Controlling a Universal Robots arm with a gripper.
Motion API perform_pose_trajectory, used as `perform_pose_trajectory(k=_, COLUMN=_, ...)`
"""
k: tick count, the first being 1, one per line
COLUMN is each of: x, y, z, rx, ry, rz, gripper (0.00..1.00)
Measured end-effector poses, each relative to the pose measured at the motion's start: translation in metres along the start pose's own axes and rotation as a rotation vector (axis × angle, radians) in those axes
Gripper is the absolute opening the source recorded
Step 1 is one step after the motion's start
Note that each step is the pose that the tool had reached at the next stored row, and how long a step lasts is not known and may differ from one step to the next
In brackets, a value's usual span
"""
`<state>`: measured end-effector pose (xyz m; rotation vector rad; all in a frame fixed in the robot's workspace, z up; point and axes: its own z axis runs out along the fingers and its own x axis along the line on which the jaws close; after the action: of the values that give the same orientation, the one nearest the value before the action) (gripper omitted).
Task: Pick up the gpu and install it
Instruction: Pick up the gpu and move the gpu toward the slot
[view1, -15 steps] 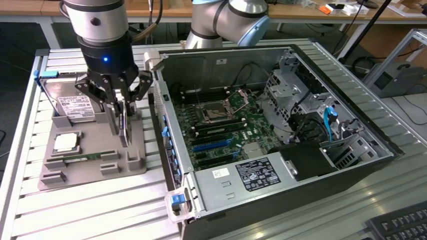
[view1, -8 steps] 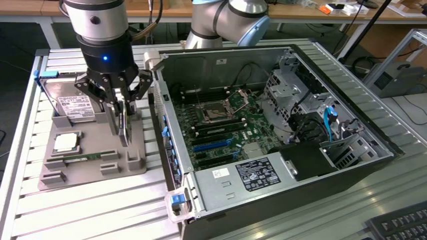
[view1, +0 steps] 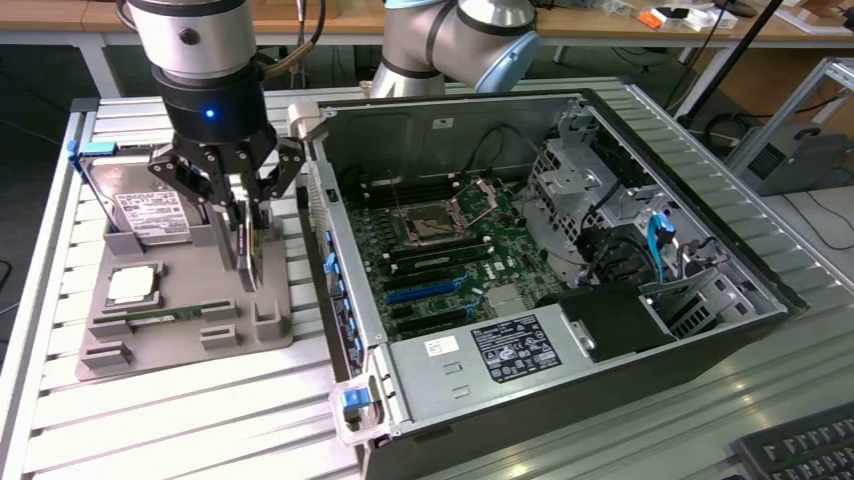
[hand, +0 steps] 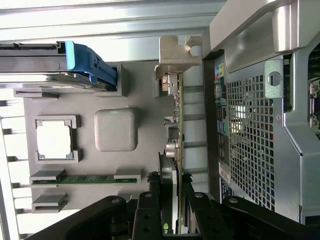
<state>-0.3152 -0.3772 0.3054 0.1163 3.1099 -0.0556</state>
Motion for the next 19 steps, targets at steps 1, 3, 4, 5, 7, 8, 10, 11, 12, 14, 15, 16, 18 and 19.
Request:
perform_pose_trajectory(k=1, x=0.0, y=0.0, z=-0.0005, rx=0.0, ry=0.0, rz=0.0, gripper=0.27)
perform_pose_trajectory(k=3, x=-0.0001, y=0.0, z=-0.001, rx=-0.0001, ry=-0.0002, rz=0.0, gripper=0.27)
perform_pose_trajectory(k=4, x=0.0, y=0.0, z=-0.0012, rx=-0.0001, ry=-0.0001, rz=0.0, gripper=0.27)
perform_pose_trajectory(k=5, x=-0.0001, y=-0.0001, z=-0.0019, rx=0.0, ry=-0.0001, rz=0.0, gripper=0.27)
perform_pose_trajectory(k=7, x=-0.0001, y=-0.0001, z=-0.0026, rx=-0.0001, ry=-0.0001, rz=0.0, gripper=0.27)
perform_pose_trajectory(k=8, x=-0.0001, y=-0.0001, z=-0.0028, rx=0.0, ry=-0.0001, rz=0.0, gripper=0.27)
perform_pose_trajectory(k=10, x=-0.0001, y=-0.0001, z=-0.0033, rx=-0.0001, ry=-0.0001, rz=0.0, gripper=0.27)
perform_pose_trajectory(k=11, x=-0.0001, y=-0.0001, z=-0.0035, rx=0.0, ry=-0.0001, rz=0.0, gripper=0.27)
perform_pose_trajectory(k=12, x=-0.0001, y=-0.0001, z=-0.0037, rx=0.0, ry=-0.0001, rz=0.0, gripper=0.27)
perform_pose_trajectory(k=14, x=-0.0002, y=-0.0001, z=-0.0042, rx=0.0, ry=-0.0001, rz=0.0, gripper=0.27)
perform_pose_trajectory(k=15, x=-0.0002, y=-0.0001, z=-0.0044, rx=0.0, ry=-0.0001, rz=0.0, gripper=0.27)
perform_pose_trajectory(k=16, x=-0.0002, y=-0.0002, z=-0.005, rx=-0.0001, ry=-0.0001, rz=0.0, gripper=0.27)
perform_pose_trajectory(k=18, x=-0.0002, y=-0.0002, z=-0.0057, rx=0.0, ry=0.0, rz=0.0, gripper=0.27)
perform_pose_trajectory(k=19, x=-0.0002, y=-0.0002, z=-0.006, rx=0.0, ry=0.0, rz=0.0, gripper=0.27)
